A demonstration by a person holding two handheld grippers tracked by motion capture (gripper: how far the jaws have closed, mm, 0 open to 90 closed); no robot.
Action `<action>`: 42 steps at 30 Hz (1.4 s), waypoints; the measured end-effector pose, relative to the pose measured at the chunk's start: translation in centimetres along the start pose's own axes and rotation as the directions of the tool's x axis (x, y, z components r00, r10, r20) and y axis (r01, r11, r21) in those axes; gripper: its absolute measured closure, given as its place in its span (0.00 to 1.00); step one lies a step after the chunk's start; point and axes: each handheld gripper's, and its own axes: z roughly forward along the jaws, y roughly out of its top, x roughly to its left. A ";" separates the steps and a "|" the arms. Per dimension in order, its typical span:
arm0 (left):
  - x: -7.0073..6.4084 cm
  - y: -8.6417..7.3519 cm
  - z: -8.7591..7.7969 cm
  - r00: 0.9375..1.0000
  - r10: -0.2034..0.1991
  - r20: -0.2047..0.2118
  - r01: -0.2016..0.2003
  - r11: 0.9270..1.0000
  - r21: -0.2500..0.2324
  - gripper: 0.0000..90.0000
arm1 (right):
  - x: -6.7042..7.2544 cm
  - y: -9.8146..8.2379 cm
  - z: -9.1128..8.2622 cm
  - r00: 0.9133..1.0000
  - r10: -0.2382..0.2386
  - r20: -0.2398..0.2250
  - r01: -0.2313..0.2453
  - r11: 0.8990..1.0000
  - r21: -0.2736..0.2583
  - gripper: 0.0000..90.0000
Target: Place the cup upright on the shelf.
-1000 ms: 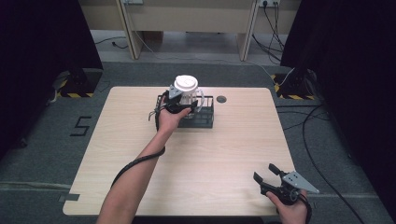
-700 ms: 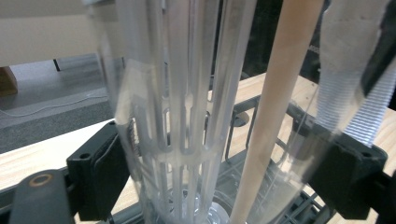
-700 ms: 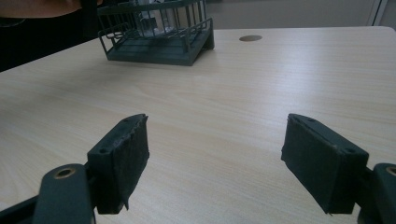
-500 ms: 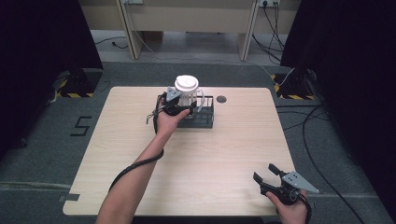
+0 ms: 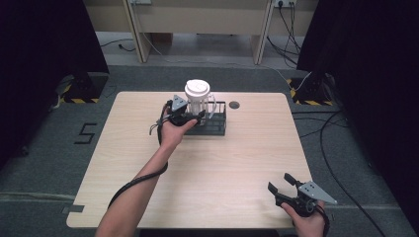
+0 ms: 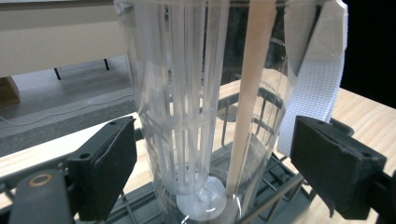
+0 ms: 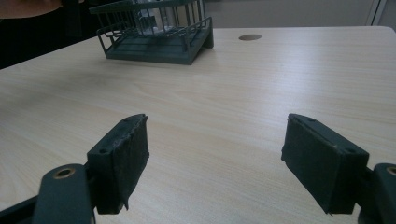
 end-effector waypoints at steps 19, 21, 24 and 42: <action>0.1 -0.2 -3.8 0.999 0.037 0.024 -0.037 0.999 -0.002 0.16 | 0.0 0.0 0.0 1.000 -0.001 0.003 0.001 1.000 0.002 0.26; 0.1 -0.3 -4.1 0.999 0.045 0.024 -0.045 0.999 -0.001 0.16 | 0.0 0.0 0.0 1.000 0.006 0.000 -0.006 1.000 0.004 0.26; 0.1 -0.4 -4.7 0.998 0.052 0.024 -0.052 0.999 0.000 0.16 | 0.0 0.0 0.0 1.000 0.005 0.001 -0.005 1.000 0.003 0.26; 0.9 -1.9 -8.6 0.998 0.065 -0.009 -0.065 0.998 -0.011 0.16 | 0.1 0.0 0.1 1.000 0.000 0.006 0.000 1.000 0.004 0.26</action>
